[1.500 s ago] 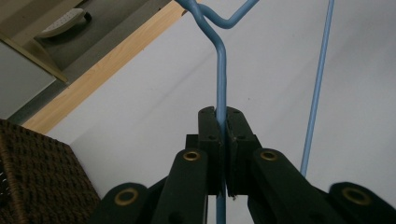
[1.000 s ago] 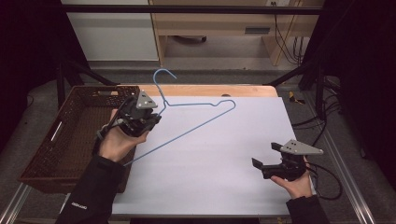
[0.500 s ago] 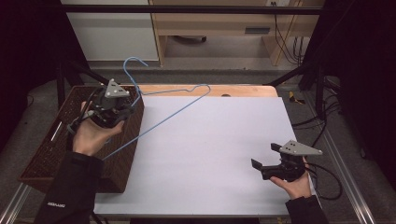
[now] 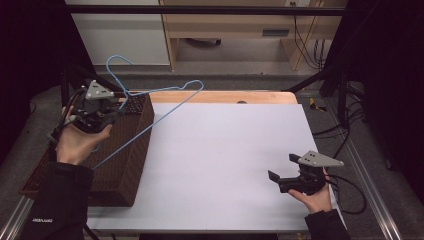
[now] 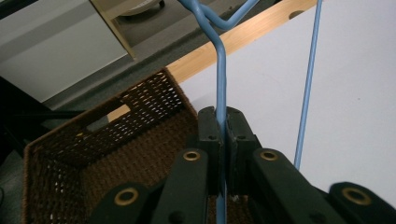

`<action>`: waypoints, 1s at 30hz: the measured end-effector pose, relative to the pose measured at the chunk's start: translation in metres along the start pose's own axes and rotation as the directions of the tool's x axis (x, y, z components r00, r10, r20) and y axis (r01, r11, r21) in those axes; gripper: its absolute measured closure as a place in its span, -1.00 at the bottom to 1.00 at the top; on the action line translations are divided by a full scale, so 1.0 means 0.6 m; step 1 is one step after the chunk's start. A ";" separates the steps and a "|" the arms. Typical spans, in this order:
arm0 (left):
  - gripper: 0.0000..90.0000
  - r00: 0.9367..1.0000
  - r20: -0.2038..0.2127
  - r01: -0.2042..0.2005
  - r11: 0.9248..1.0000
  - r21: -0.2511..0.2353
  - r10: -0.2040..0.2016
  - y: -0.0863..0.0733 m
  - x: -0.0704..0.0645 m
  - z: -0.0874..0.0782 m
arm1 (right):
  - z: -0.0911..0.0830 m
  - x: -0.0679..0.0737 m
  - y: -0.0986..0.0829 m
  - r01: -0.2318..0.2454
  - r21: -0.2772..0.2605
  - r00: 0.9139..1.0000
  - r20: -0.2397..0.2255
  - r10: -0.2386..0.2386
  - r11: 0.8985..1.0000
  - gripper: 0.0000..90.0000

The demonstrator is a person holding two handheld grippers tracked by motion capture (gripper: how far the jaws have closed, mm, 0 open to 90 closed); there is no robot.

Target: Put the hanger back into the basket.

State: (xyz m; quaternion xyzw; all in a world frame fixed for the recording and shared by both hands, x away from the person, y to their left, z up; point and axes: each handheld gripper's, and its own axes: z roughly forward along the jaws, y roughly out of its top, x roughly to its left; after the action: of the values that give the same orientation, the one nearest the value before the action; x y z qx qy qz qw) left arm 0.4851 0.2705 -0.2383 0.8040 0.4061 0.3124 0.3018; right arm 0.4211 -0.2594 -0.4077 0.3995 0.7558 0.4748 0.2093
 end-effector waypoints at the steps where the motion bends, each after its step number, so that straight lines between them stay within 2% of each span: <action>1: 0.93 1.000 -0.009 0.012 1.000 0.006 -0.012 -0.002 0.004 -0.003 | 0.000 0.000 0.000 0.001 0.003 1.000 0.001 -0.001 1.000 -0.93; 10: 0.93 0.997 -0.055 0.048 0.999 -0.002 -0.048 -0.023 0.044 -0.016 | 0.001 0.000 0.000 -0.002 0.007 1.000 0.004 0.002 1.000 -0.93; 18: 0.93 0.993 -0.101 0.067 0.997 0.037 -0.063 -0.060 0.087 -0.015 | 0.002 0.000 -0.001 0.000 0.012 1.000 0.003 0.000 1.000 -0.93; 30: 0.93 0.986 -0.141 0.095 0.993 0.067 -0.085 -0.098 0.121 -0.010 | 0.003 0.000 -0.001 -0.001 0.017 1.000 0.002 0.001 1.000 -0.93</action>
State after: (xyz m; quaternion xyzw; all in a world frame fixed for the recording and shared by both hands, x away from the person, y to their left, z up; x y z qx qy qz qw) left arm 0.4879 0.3616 -0.2595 0.7718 0.4730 0.3380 0.2574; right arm 0.4221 -0.2584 -0.4091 0.4020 0.7594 0.4680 0.2064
